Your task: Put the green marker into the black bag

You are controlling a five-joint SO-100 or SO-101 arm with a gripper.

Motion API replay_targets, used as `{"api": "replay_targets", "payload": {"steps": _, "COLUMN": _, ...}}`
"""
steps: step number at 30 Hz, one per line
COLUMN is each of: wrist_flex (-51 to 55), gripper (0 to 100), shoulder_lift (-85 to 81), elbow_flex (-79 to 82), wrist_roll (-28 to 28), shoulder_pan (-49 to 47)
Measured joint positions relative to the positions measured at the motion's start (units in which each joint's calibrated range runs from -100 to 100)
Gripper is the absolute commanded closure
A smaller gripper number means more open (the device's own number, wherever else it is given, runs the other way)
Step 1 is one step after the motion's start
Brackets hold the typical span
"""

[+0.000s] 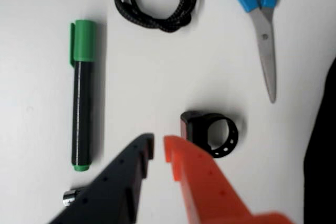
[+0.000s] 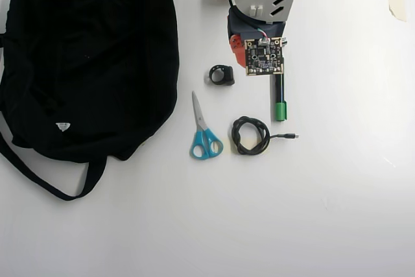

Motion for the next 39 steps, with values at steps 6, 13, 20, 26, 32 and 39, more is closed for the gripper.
{"api": "replay_targets", "payload": {"steps": 6, "wrist_flex": 0.0, "gripper": 98, "shoulder_lift": 0.0, "elbow_flex": 0.0, "wrist_roll": 0.0, "shoulder_pan": -0.1}}
{"api": "replay_targets", "payload": {"steps": 13, "wrist_flex": 0.0, "gripper": 98, "shoulder_lift": 0.0, "elbow_flex": 0.0, "wrist_roll": 0.0, "shoulder_pan": -0.1}}
{"api": "replay_targets", "payload": {"steps": 20, "wrist_flex": 0.0, "gripper": 98, "shoulder_lift": -0.1, "elbow_flex": 0.0, "wrist_roll": 0.1, "shoulder_pan": -0.4}}
{"api": "replay_targets", "payload": {"steps": 26, "wrist_flex": 0.0, "gripper": 98, "shoulder_lift": -0.1, "elbow_flex": 0.0, "wrist_roll": 0.1, "shoulder_pan": -3.0}}
{"api": "replay_targets", "payload": {"steps": 32, "wrist_flex": 0.0, "gripper": 98, "shoulder_lift": -0.1, "elbow_flex": 0.0, "wrist_roll": 0.1, "shoulder_pan": -3.6}}
{"api": "replay_targets", "payload": {"steps": 39, "wrist_flex": 0.0, "gripper": 98, "shoulder_lift": -0.1, "elbow_flex": 0.0, "wrist_roll": 0.1, "shoulder_pan": -5.1}}
